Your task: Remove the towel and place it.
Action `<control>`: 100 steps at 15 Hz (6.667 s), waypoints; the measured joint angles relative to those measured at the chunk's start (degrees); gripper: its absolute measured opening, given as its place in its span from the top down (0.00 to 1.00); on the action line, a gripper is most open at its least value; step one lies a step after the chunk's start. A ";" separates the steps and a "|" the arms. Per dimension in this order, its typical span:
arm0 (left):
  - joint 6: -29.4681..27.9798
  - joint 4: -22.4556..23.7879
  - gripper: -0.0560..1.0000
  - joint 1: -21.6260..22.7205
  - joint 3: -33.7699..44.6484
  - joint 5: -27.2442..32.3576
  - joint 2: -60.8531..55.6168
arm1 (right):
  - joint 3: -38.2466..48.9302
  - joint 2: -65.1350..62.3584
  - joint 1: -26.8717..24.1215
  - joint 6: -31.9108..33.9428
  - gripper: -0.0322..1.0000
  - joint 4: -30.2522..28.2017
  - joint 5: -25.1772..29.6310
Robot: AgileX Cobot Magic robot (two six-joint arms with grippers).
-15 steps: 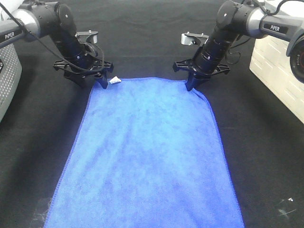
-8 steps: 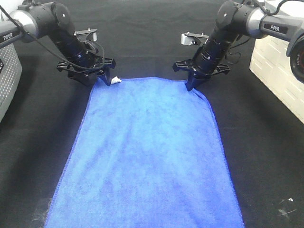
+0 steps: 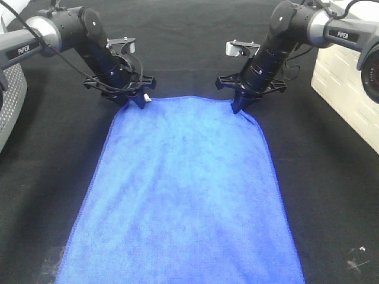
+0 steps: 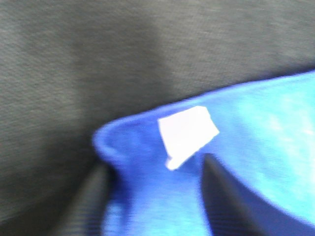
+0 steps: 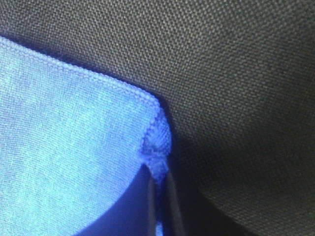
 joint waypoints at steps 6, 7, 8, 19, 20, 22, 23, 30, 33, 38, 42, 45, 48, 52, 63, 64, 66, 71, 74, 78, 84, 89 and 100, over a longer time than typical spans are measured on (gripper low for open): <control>-0.34 0.52 0.95 0.00 0.00 -0.17 0.29 | 0.00 0.00 0.00 0.00 0.97 0.00 0.00; -0.34 0.52 0.95 0.00 0.00 -0.17 0.29 | 0.00 0.00 0.00 0.00 0.97 0.00 0.00; -0.34 0.52 0.95 0.00 0.00 -0.17 0.29 | 0.00 0.00 0.00 0.00 0.97 0.00 0.00; 0.46 6.36 0.95 -0.52 0.52 -15.58 -2.92 | -9.97 0.46 0.23 -1.55 0.97 -2.58 -5.96; 0.52 7.05 0.95 -0.52 0.52 -17.59 -2.92 | -9.97 0.46 0.23 -2.18 0.97 -2.58 -7.45; 0.52 8.59 0.95 -0.57 0.52 -21.94 -2.92 | -9.97 0.46 0.23 -3.72 0.97 -2.58 -11.06; 0.52 9.22 0.95 -0.57 0.52 -23.95 -2.92 | -9.97 0.46 0.23 -4.47 0.97 -2.58 -12.55; 0.52 14.09 0.95 -0.57 0.52 -32.20 -2.92 | -9.97 0.46 -1.20 -8.19 0.97 0.29 -23.38; 0.52 14.95 0.95 -0.57 0.52 -33.63 -2.86 | -9.97 0.74 -1.20 -12.09 0.97 3.78 -25.67; 0.52 15.58 0.95 -0.57 0.52 -34.95 -2.86 | -9.97 1.09 -1.20 -13.46 0.97 4.81 -27.50; 0.52 16.21 0.95 -0.57 0.52 -38.04 -1.72 | -9.97 3.55 -1.20 -14.78 0.97 4.93 -29.16; 0.57 16.39 0.95 -0.57 0.52 -39.65 0.40 | -9.97 4.87 -1.20 -14.95 0.97 4.98 -30.42; 0.69 16.44 0.95 -0.57 0.63 -42.06 2.41 | -9.97 6.53 -1.32 -14.95 0.97 5.27 -31.40; 0.74 16.44 0.95 -0.57 0.63 -44.40 4.13 | -9.97 6.82 -3.21 -14.95 0.97 7.73 -31.68; 0.74 16.44 0.94 -0.57 0.69 -46.93 4.70 | -9.97 10.66 -3.78 -14.95 0.83 11.12 -32.66; 0.74 16.44 0.94 -0.57 0.69 -46.93 4.70 | -9.97 10.66 -3.78 -14.95 0.73 11.12 -32.77; 0.74 16.44 0.94 -0.57 0.69 -46.93 4.70 | -9.97 10.66 -3.78 -14.95 0.45 11.17 -34.03; 0.74 16.50 0.88 -0.57 0.69 -46.93 4.70 | -9.97 10.26 -3.78 -14.95 0.17 9.91 -34.38; 0.74 17.30 0.65 0.00 0.69 -46.93 4.70 | -9.97 7.45 -3.78 -14.95 0.17 8.65 -31.28; 0.74 17.48 0.32 0.63 0.69 -46.93 4.70 | -9.97 5.33 -3.78 -14.95 0.17 8.59 -25.21; 0.74 17.42 0.28 0.63 0.74 -22.46 -5.27 | -9.97 -3.55 -3.78 -13.06 0.17 7.22 -7.51; -1.60 13.87 0.28 0.63 0.74 6.42 -17.30 | -9.97 -14.73 -3.78 -1.78 0.16 3.09 10.26; -7.39 13.35 0.28 9.34 0.69 13.75 -25.67 | -3.15 -31.68 -14.44 5.27 0.16 -4.70 12.26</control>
